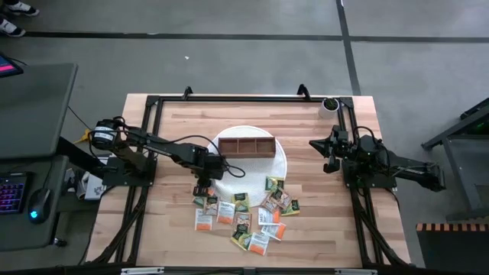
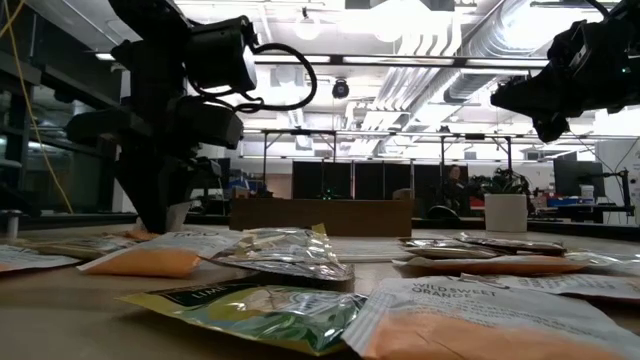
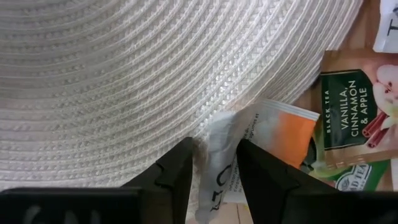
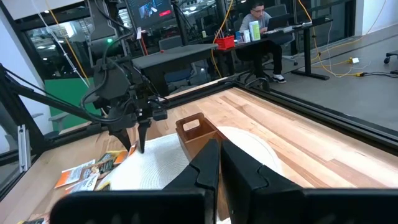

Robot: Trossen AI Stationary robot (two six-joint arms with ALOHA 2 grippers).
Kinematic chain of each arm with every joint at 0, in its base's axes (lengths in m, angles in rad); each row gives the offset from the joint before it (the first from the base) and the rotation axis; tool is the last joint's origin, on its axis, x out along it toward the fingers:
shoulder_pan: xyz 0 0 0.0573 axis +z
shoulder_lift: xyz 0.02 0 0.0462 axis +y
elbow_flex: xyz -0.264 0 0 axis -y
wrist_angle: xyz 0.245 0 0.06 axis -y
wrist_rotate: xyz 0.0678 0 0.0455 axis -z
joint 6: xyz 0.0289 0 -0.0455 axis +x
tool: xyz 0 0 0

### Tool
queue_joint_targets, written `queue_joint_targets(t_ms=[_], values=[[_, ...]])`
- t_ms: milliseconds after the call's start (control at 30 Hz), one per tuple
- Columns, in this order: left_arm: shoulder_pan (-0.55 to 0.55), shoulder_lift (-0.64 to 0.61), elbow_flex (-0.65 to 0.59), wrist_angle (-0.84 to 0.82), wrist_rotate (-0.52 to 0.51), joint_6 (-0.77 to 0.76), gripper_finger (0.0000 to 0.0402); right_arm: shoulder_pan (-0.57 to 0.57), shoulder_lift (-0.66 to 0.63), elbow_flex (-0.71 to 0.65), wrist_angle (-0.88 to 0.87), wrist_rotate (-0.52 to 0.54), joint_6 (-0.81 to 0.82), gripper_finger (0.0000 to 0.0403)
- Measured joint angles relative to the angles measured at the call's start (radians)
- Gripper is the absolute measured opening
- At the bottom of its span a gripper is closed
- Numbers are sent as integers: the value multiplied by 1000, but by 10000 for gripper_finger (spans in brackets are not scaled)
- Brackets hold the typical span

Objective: Pick & Place Tea
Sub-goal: Put the orange tea bag into the left section of the wooden organizer

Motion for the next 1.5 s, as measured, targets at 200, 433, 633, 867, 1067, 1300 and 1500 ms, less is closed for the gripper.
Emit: queue_joint_targets(t_ms=[200,433,633,867,1067,1300,1500], values=[[0,0,22,-43,-14,6,122,0,0,0,0,0,0,12],[0,0,44,-66,-11,5,122,0,0,0,0,0,0,12],[0,0,44,-68,-11,6,122,0,0,0,0,0,0,12],[0,-1,44,-80,-11,5,122,0,0,0,0,0,0,12],[0,-1,44,-87,-11,5,88,0,0,0,0,0,0,12],[0,-2,45,-97,-10,4,7,0,0,0,0,0,0,12],[0,-33,45,-109,-10,-5,4,0,0,0,0,0,0,12]])
